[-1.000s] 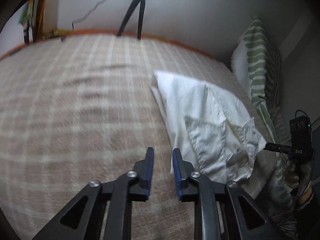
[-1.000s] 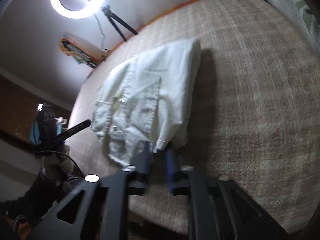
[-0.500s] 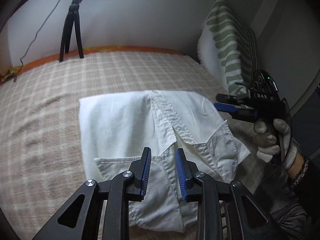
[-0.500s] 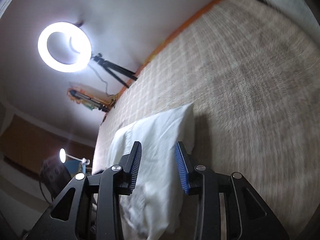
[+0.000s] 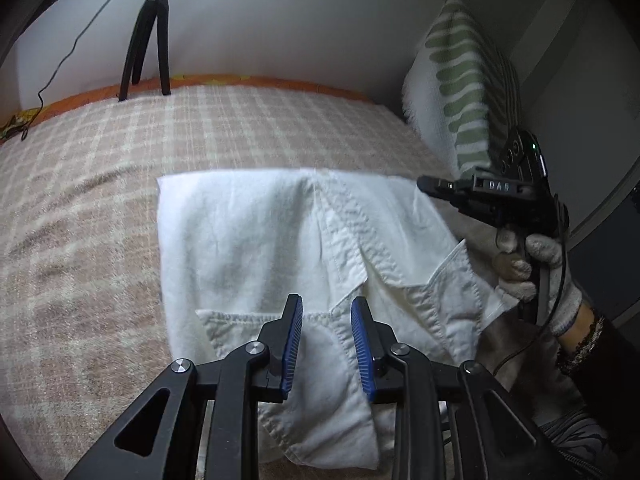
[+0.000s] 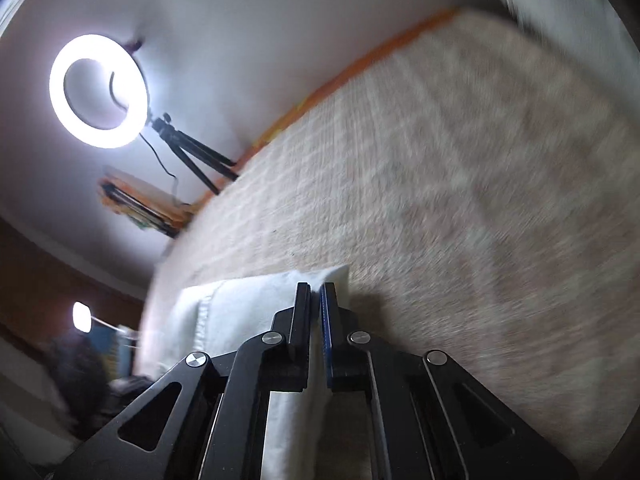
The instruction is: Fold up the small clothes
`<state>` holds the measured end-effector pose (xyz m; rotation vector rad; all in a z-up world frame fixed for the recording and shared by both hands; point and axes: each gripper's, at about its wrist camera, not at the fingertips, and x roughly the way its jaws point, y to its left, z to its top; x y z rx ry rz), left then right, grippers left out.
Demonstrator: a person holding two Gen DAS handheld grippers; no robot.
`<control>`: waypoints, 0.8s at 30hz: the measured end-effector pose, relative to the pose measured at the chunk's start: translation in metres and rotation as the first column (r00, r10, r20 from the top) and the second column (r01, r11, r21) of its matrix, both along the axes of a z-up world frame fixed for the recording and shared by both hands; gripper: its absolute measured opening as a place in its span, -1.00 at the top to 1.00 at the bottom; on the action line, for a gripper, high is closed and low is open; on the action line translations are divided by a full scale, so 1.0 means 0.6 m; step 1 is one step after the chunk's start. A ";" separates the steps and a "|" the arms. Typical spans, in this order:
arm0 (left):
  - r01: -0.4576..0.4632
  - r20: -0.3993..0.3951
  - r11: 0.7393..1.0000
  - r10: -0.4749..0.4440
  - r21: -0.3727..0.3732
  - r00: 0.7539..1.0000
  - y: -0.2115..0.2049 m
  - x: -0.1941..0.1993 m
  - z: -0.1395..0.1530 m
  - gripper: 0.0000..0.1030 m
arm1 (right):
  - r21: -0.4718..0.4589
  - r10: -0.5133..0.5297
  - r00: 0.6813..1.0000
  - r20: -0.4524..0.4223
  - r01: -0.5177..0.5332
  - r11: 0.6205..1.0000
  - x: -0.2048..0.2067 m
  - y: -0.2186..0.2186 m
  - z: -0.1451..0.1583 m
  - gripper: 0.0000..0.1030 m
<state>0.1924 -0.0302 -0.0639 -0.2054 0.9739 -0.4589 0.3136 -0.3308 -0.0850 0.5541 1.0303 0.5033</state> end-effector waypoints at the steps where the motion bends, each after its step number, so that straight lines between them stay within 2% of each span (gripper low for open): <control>1: -0.012 0.017 1.000 0.012 -0.003 1.000 0.005 0.001 0.009 0.49 | -0.047 -0.005 1.000 0.021 0.006 0.999 -0.004 0.001 0.018 0.84; 2: -0.025 0.037 1.000 0.025 -0.002 0.999 0.010 0.003 0.019 0.48 | -0.077 -0.012 0.999 0.043 0.015 0.997 -0.009 0.002 0.038 0.84; 4: -0.065 0.063 0.998 0.065 -0.001 0.996 0.023 0.017 0.034 0.49 | -0.067 -0.008 0.996 0.089 0.014 0.998 -0.016 0.011 0.070 0.84; 6: -0.098 0.073 0.995 0.098 -0.002 0.993 0.034 0.036 0.040 0.49 | -0.090 0.057 0.991 0.121 -0.047 0.995 -0.021 0.039 0.096 0.84; 9: -0.138 0.082 0.990 0.135 0.027 0.987 0.040 0.070 0.033 0.51 | -0.205 0.187 0.971 0.147 -0.155 0.966 -0.027 0.108 0.110 0.84; 11: -0.140 0.078 0.988 0.135 0.060 0.988 0.036 0.090 0.016 0.51 | -0.257 0.246 0.961 0.129 -0.207 0.944 -0.028 0.143 0.097 0.84; 13: -0.123 0.083 0.983 0.112 0.136 0.990 0.026 0.101 -0.006 0.52 | -0.338 0.290 0.951 0.105 -0.240 0.910 -0.026 0.175 0.078 0.84; 15: -0.107 0.065 0.979 0.097 0.173 0.993 0.025 0.104 -0.030 0.52 | -0.389 0.327 0.941 0.085 -0.271 0.881 -0.024 0.193 0.060 0.84; 21: -0.063 0.085 0.969 0.044 0.240 0.995 0.017 0.090 -0.060 0.51 | -0.431 0.386 0.922 -0.010 -0.353 0.831 -0.022 0.208 0.011 0.83; 24: -0.056 0.095 0.966 0.033 0.254 0.995 0.016 0.087 -0.061 0.51 | -0.402 0.386 0.922 -0.013 -0.358 0.843 -0.020 0.201 -0.007 0.86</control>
